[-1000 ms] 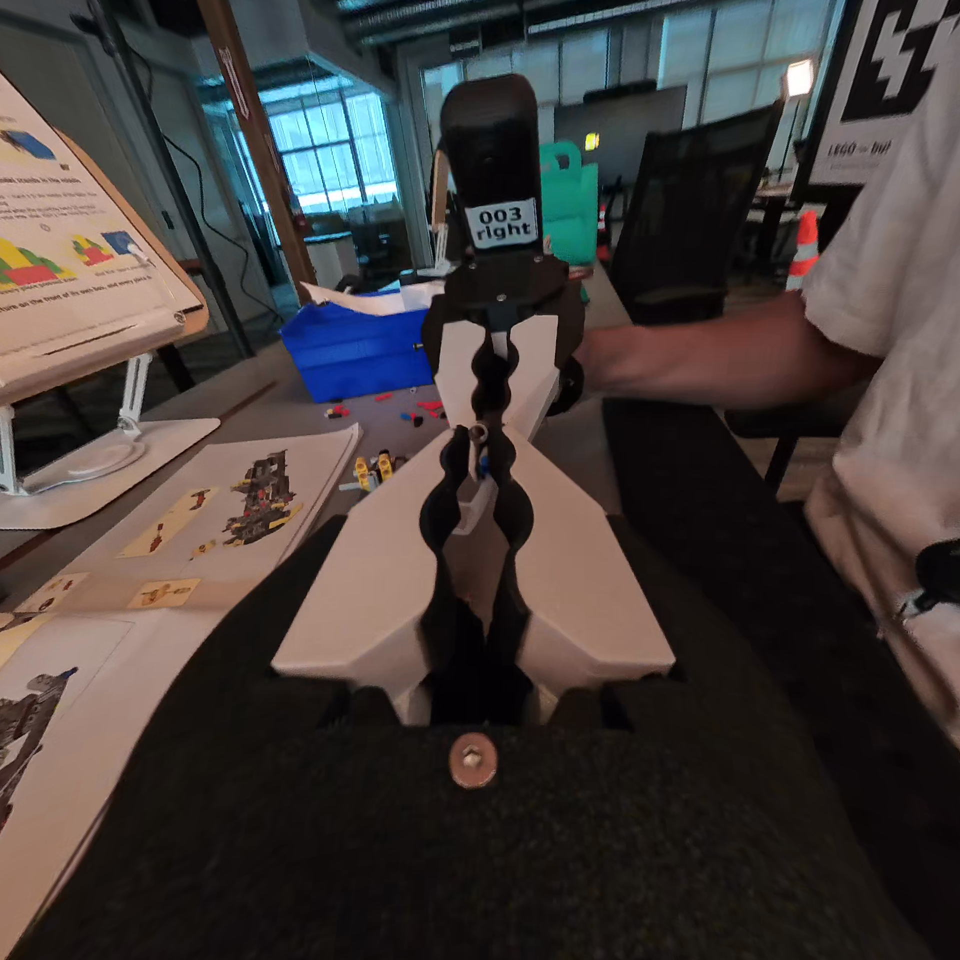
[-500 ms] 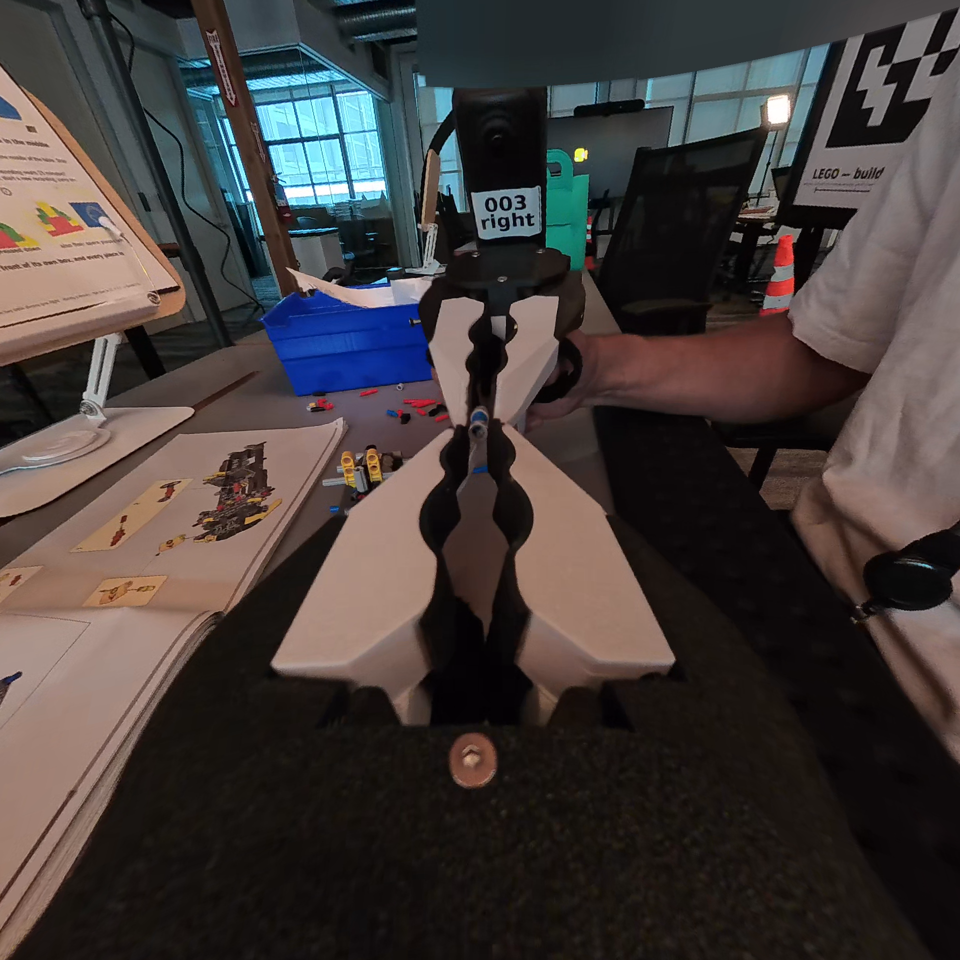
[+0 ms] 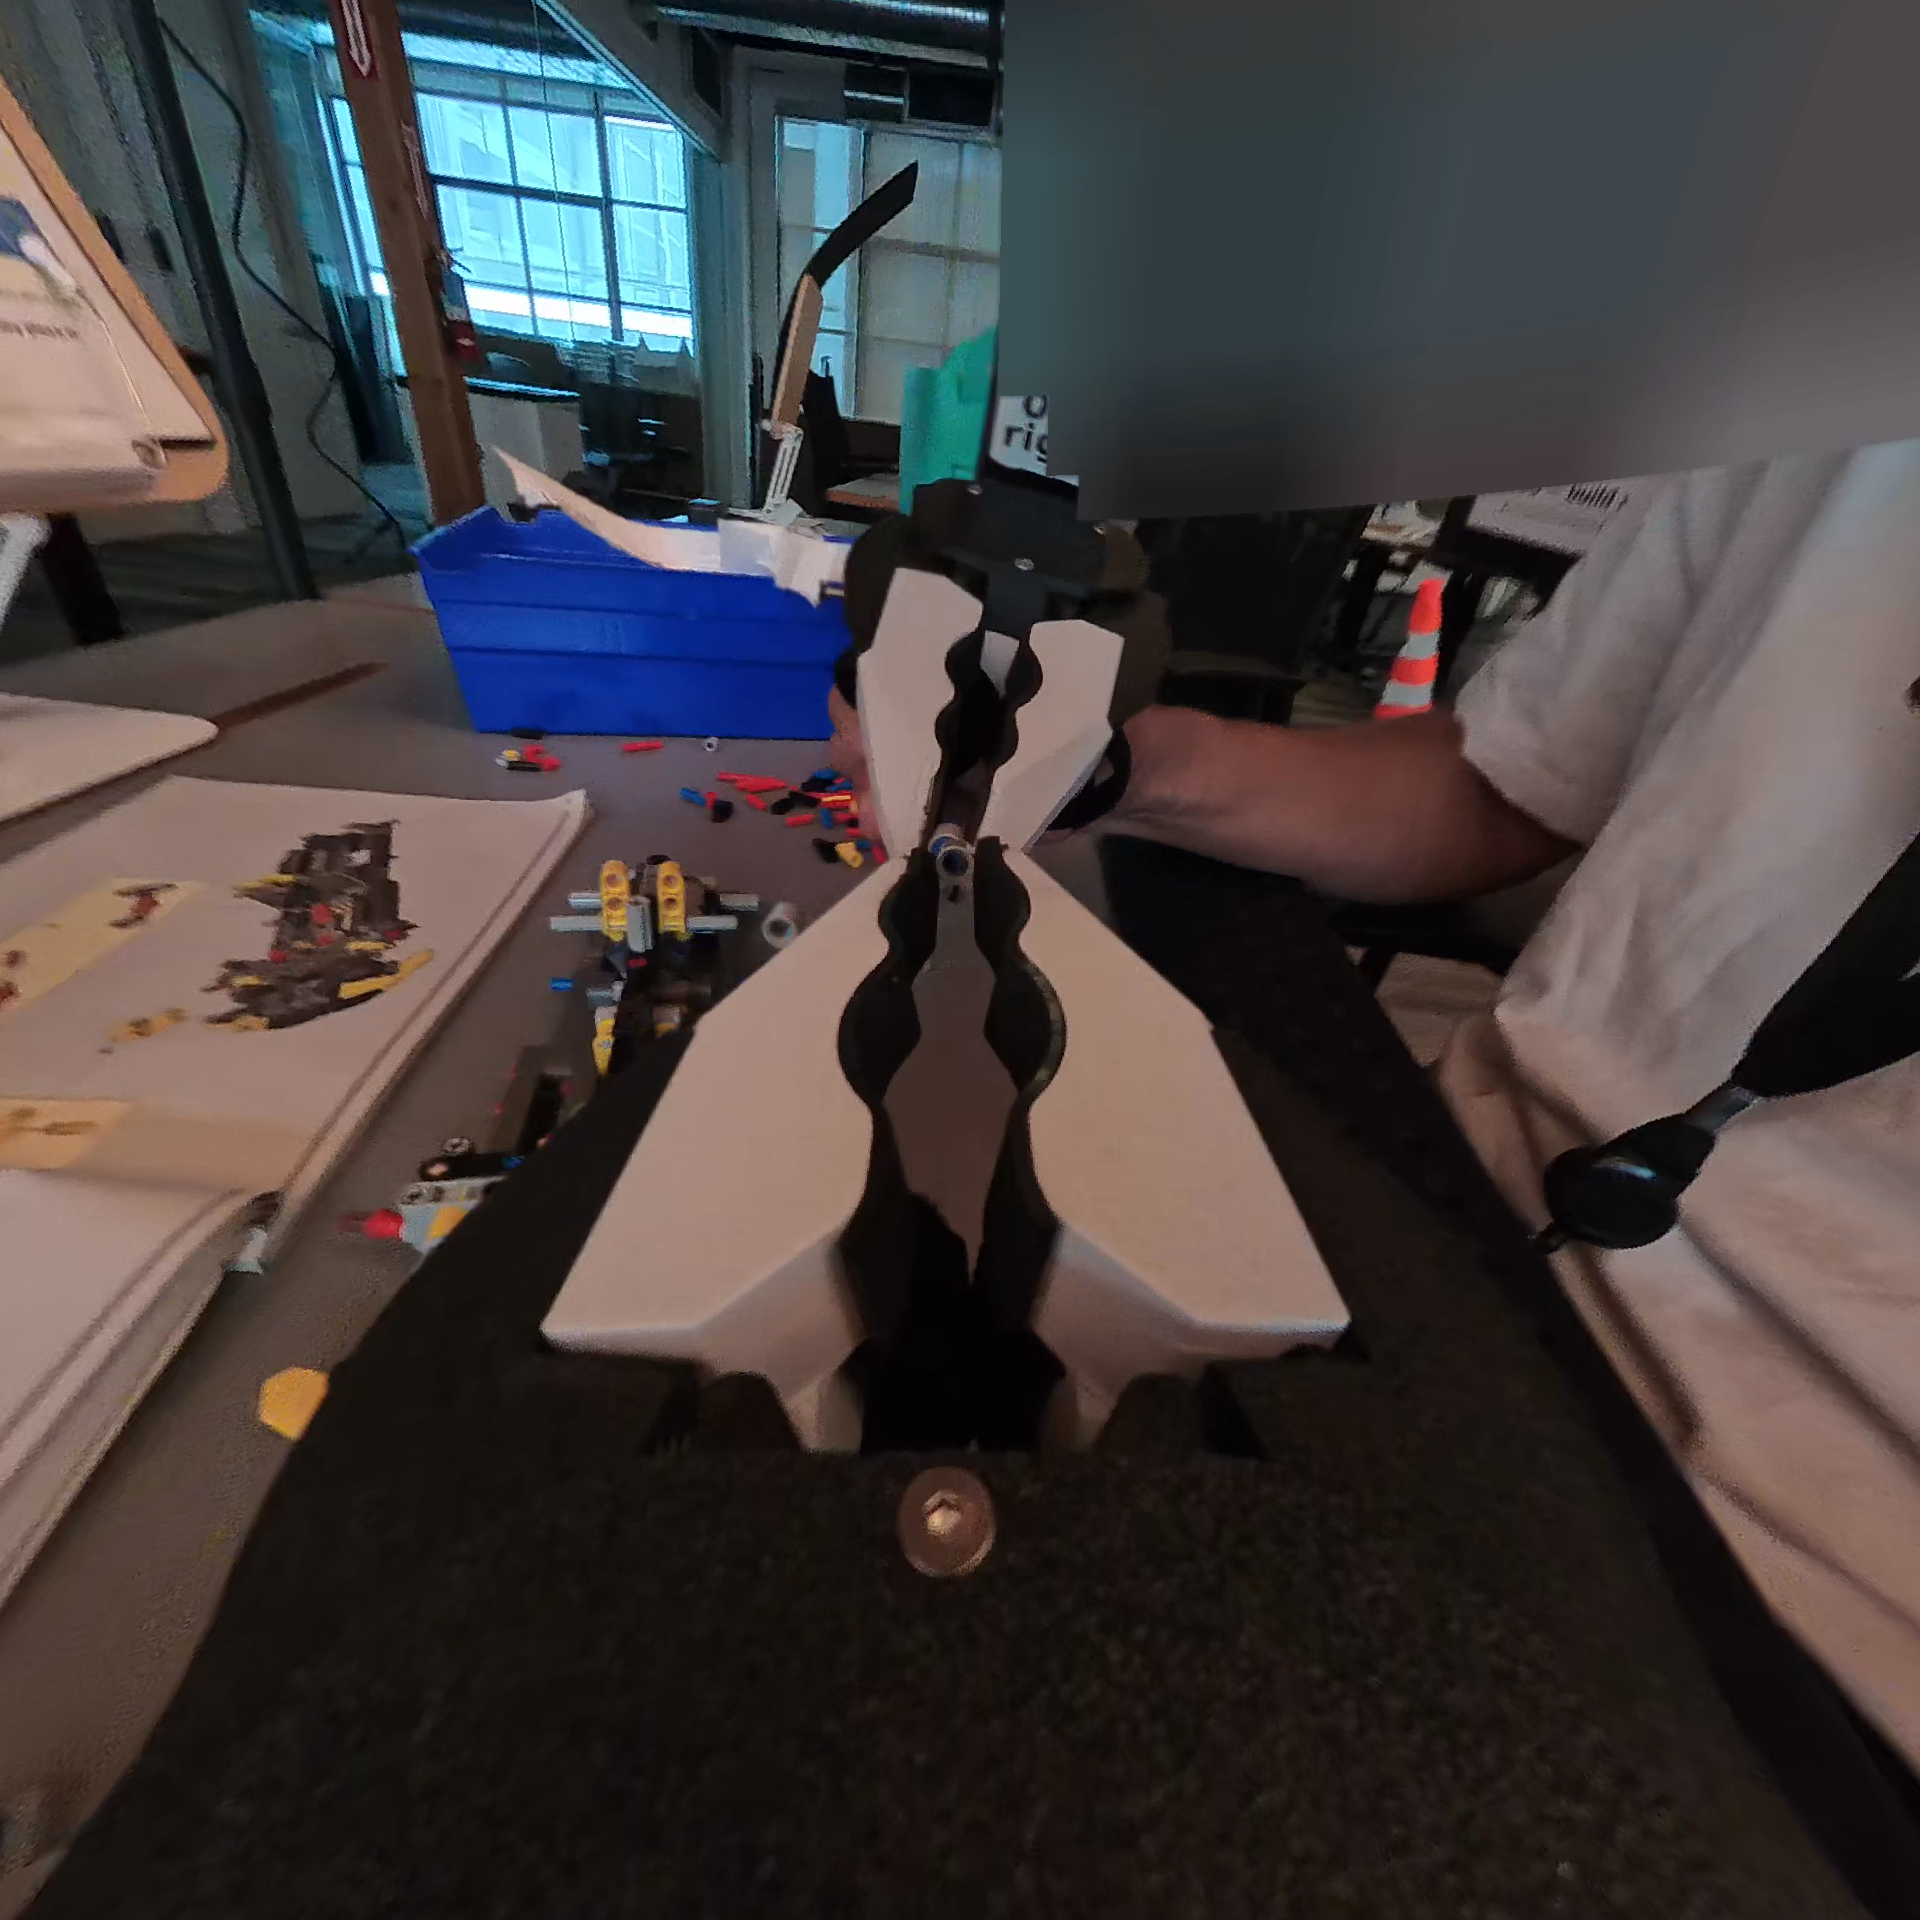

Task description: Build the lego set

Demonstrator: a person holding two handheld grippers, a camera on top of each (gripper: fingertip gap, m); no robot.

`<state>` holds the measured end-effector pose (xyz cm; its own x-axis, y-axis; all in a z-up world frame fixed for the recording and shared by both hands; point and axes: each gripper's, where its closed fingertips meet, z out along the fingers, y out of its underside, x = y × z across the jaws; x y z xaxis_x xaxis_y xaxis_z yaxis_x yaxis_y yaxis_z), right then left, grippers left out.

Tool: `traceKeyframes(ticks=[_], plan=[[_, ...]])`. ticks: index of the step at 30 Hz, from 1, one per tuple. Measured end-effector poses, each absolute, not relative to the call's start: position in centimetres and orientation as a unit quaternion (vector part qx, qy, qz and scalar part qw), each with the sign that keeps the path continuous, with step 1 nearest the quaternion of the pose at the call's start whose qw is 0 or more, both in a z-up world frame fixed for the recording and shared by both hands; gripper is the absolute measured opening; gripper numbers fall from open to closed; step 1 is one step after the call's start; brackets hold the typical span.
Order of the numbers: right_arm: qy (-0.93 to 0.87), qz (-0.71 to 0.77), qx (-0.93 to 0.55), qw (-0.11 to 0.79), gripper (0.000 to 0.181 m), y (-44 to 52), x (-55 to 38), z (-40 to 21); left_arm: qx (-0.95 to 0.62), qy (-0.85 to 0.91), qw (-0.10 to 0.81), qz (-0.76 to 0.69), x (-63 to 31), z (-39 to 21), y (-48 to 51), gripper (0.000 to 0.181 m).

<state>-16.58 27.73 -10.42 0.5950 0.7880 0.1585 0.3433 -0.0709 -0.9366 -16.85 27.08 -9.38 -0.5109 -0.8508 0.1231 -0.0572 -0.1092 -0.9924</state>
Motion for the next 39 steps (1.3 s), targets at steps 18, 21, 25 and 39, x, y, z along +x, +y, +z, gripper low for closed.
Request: traceKeyframes(ticks=[18, 21, 25, 39], plan=[[-0.391, 0.147, -0.705, 0.572, 0.006, 28.7, -16.1, -9.9, -0.402, 0.554, 0.287, -0.670, -16.4, -8.9, 28.1, 0.006], [-0.393, 0.136, -0.705, 0.574, 0.006, 28.8, -15.9, -9.9, -0.407, 0.549, 0.279, -0.675, -16.3, -8.9, 28.1, 0.006], [-0.394, 0.121, -0.700, 0.582, 0.006, 28.9, -15.9, -9.6, -0.415, 0.535, 0.266, -0.686, -16.2, -8.9, 28.5, 0.006], [-0.418, 0.071, -0.706, 0.567, 0.006, 29.1, -15.6, -10.7, -0.427, 0.553, 0.266, -0.665, -16.0, -9.9, 28.5, 0.006]])
